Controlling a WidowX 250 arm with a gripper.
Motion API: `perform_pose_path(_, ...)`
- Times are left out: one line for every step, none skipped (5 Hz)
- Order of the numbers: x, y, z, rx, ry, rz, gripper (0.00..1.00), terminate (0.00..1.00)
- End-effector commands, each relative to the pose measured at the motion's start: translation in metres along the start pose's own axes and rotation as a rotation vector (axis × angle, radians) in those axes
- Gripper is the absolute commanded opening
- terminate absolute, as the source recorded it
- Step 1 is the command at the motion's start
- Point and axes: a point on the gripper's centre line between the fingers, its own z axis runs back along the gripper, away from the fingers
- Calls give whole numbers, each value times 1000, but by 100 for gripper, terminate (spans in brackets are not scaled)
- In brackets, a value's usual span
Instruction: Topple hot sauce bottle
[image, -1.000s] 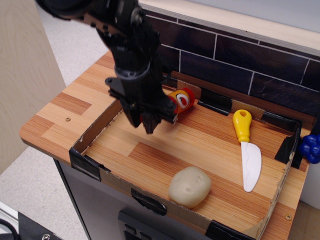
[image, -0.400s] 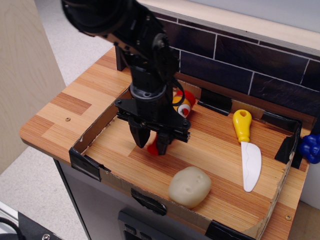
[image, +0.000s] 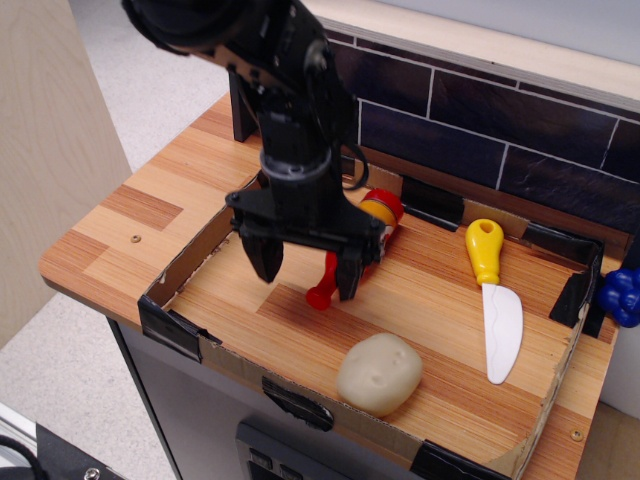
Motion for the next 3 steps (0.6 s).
perform_pose_path(16,-8,71,-113,-64,25,100,0)
perform_pose_path(16,-8,71,-113,-64,25,100,0)
perform_pose_path(16,-8,71,-113,-64,25,100,100)
